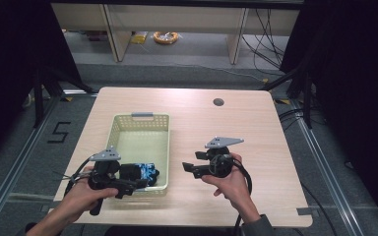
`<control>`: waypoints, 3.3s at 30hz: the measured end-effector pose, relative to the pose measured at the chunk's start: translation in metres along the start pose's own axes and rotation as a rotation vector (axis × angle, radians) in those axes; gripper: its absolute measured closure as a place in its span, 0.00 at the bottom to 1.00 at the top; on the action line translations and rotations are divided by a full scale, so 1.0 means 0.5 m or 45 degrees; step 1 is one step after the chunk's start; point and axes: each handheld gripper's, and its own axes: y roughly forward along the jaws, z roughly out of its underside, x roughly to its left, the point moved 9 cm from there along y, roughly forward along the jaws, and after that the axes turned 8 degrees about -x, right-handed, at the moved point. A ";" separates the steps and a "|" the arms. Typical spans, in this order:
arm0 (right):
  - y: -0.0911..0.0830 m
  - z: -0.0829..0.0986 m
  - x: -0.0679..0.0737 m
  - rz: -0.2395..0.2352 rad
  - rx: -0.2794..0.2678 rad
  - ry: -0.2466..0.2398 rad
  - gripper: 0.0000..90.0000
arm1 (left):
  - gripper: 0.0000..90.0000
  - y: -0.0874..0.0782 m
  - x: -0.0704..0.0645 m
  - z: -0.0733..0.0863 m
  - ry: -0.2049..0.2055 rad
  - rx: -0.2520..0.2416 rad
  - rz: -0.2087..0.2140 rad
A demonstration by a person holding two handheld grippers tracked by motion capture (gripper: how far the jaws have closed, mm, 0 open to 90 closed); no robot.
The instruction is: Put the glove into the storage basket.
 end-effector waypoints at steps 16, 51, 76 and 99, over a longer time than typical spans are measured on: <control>-0.044 0.046 -0.021 0.016 -0.041 0.050 0.39 | 0.21 0.013 -0.077 0.015 0.069 -0.013 0.079; -0.088 0.161 -0.029 0.068 0.001 0.129 0.24 | 0.21 0.060 -0.125 0.122 0.199 0.016 0.121; -0.113 0.211 -0.026 0.078 -0.006 0.097 0.24 | 0.21 0.078 -0.113 0.205 0.182 0.132 0.084; -0.145 0.280 -0.004 0.161 0.114 0.025 0.21 | 0.20 0.064 -0.087 0.246 0.240 0.158 -0.004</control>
